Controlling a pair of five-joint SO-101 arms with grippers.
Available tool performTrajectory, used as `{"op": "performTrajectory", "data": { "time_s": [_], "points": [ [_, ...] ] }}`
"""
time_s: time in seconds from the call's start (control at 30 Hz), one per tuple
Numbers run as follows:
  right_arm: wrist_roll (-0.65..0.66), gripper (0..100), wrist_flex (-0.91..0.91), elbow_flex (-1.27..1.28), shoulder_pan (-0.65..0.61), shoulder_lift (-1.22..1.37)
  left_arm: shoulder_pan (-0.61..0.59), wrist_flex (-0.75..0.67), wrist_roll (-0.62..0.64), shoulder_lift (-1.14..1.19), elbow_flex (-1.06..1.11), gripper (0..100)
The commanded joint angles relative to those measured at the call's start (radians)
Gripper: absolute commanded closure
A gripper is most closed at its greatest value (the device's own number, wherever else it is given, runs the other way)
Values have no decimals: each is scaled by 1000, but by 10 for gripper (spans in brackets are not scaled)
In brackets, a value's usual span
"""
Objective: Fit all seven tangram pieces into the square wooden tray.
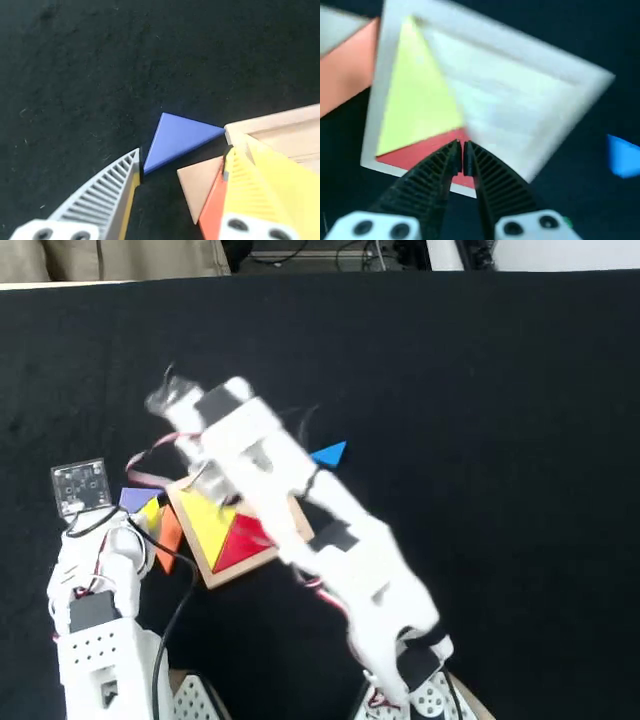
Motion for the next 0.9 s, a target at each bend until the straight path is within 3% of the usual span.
{"op": "performTrajectory", "data": {
  "time_s": [0.0,0.1,0.27,0.5,0.63,0.73,0.87],
  "points": [
    [3,988,31,4,140,-200,-4,-17,43,-14,-47,733],
    [3,988,32,56,216,-294,21,-8,43,-2,-68,733],
    [5,988,-64,278,288,-387,170,190,43,-2,-199,733],
    [31,988,-298,682,396,-593,309,362,97,31,-475,733],
    [35,987,-512,938,448,-728,351,433,91,241,-644,733],
    [37,987,-723,1107,482,-757,377,465,-23,483,-794,733],
    [37,987,-911,1234,494,-756,381,522,-347,772,-1023,733]
  ]
}}
